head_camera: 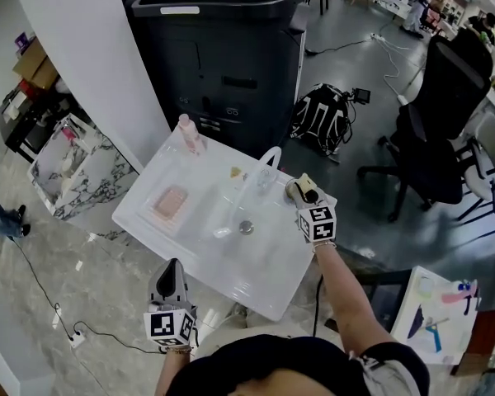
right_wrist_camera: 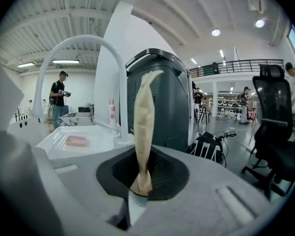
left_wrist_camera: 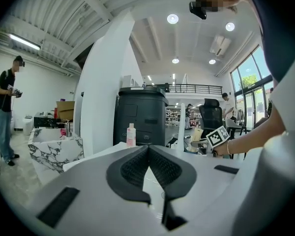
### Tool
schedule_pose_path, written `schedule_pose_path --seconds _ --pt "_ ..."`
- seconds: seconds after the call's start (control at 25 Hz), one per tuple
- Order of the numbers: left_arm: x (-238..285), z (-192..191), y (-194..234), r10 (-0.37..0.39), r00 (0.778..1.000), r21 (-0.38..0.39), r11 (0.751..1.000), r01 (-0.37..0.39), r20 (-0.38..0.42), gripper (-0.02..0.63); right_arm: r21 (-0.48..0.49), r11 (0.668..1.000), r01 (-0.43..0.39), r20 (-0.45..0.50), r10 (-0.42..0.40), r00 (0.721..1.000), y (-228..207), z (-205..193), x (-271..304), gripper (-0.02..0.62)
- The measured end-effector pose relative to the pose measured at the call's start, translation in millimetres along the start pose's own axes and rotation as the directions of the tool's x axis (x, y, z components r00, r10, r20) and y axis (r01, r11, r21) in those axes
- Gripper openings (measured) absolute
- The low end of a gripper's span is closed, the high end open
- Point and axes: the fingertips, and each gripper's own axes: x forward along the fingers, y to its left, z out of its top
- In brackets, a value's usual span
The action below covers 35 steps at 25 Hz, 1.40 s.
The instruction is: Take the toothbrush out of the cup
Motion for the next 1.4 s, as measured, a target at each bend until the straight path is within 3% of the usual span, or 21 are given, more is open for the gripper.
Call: schedule_pose_path --seconds 0.28,0.48,0.6,0.72,0.92,1.08,1.4 --pt "5.6 3.2 -18.9 -0.05 0.999 -0.001 0.999 0.05 0.01 0.002 -0.021 1.0 0.004 0.094 -0.002 0.996 -1.4 39.6 -27.5 0.023" --pt "3.5 3.3 -25.5 -0.077 0.997 0.005 0.997 0.077 0.026 0.002 0.015 1.0 0.025 0.147 -0.027 0.989 -5.5 56.9 -48.5 0.023" --pt "2.0 5.7 -25.9 -0.087 0.996 0.014 0.996 0.087 0.032 0.002 -0.046 0.998 0.033 0.166 -0.025 0.986 0.3 67.4 -64.6 0.023" --pt "0.1 4.6 -27.8 -0.104 0.994 0.018 0.994 0.103 0.029 0.002 -0.08 0.996 0.027 0.179 -0.013 0.984 9.8 73.1 -82.7 0.021" --pt "-2.8 5.0 -33.5 -0.143 0.989 0.033 0.989 0.142 0.027 0.002 -0.022 0.999 0.025 0.232 -0.019 0.973 18.7 81.8 -118.6 0.021" --pt "-7.9 2.5 -34.9 -0.166 0.986 0.029 0.986 0.165 0.019 0.002 -0.07 0.996 0.047 0.255 -0.027 0.967 35.8 84.6 -149.7 0.021" --pt "-3.8 1.5 -55.7 -0.252 0.968 0.049 0.967 0.251 0.01 0.002 0.042 0.997 0.071 0.337 -0.081 0.938 58.9 89.4 -213.7 0.021"
